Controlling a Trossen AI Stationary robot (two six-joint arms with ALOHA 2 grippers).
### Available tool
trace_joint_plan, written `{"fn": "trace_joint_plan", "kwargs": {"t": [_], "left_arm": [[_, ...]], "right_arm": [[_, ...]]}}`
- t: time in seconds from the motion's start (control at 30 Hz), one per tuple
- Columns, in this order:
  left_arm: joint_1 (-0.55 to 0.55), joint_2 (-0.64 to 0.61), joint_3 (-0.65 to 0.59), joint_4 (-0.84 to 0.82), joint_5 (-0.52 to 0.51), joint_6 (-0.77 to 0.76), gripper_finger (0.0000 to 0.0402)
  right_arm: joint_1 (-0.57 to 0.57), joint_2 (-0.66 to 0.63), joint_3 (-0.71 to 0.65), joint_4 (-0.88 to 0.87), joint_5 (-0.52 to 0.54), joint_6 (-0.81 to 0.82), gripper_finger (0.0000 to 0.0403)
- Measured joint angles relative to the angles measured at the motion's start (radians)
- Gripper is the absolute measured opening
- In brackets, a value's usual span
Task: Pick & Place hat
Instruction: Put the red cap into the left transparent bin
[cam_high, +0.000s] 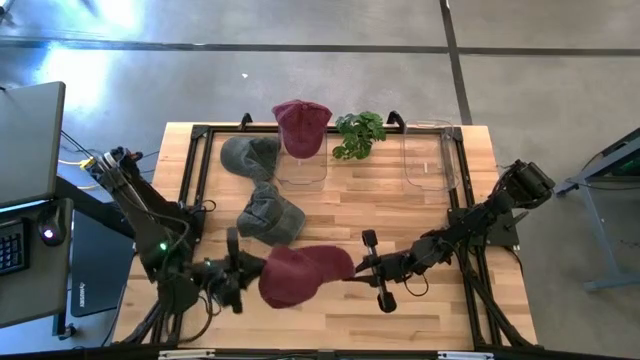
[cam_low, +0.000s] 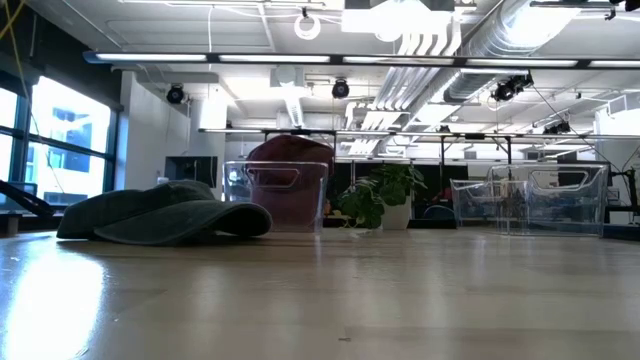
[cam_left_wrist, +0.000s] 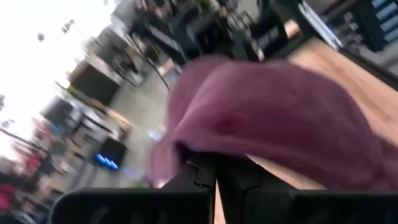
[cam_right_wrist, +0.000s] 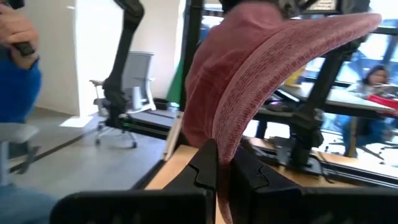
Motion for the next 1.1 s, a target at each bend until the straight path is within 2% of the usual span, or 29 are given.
{"fn": "trace_joint_plan", "kwargs": {"t": [0.13, 0.27, 0.37, 0.47, 0.63, 0.73, 0.83, 0.93, 1.03, 1.1], "left_arm": [[-0.01, -0.092, 0.001, -0.303, 0.044, -0.313, 0.0], [-0.048, -0.14, -0.006, -0.58, -0.002, -0.628, 0.0], [-0.07, -0.143, -0.076, -0.631, -0.034, -0.787, 0.0], [-0.084, -0.142, -0.186, -0.522, -0.037, -0.879, 0.0], [-0.06, -0.144, -0.344, -0.2, -0.016, -0.85, 0.0007], [-0.002, -0.148, -0.37, -0.071, 0.116, -0.755, 0.0038], [0.06, -0.157, -0.37, 0.038, 0.246, -0.657, 0.0093], [0.11, -0.189, -0.369, 0.088, 0.352, -0.61, 0.0157], [0.151, -0.237, -0.369, 0.037, 0.433, -0.618, 0.0213], [0.165, -0.28, -0.369, -0.024, 0.44, -0.644, 0.0238]], "right_arm": [[0.0, -0.003, 0.0, 0.001, 0.073, 0.0, 0.0007], [0.001, -0.005, 0.0, 0.007, 0.137, -0.001, 0.0007], [0.007, -0.006, 0.0, 0.007, 0.239, -0.001, 0.0007], [0.02, -0.029, 0.0, -0.009, 0.33, -0.009, 0.0007], [0.045, -0.085, 0.0, -0.084, 0.354, -0.011, 0.0007], [0.055, -0.086, 0.0, -0.101, 0.364, -0.01, 0.0007], [0.056, -0.086, 0.0, -0.118, 0.364, -0.004, 0.0007], [0.056, -0.086, 0.0, -0.126, 0.362, -0.004, 0.0007], [0.056, -0.086, 0.0, -0.131, 0.349, -0.003, 0.0007], [0.059, -0.086, 0.0, -0.14, 0.344, -0.002, 0.0007]]}}
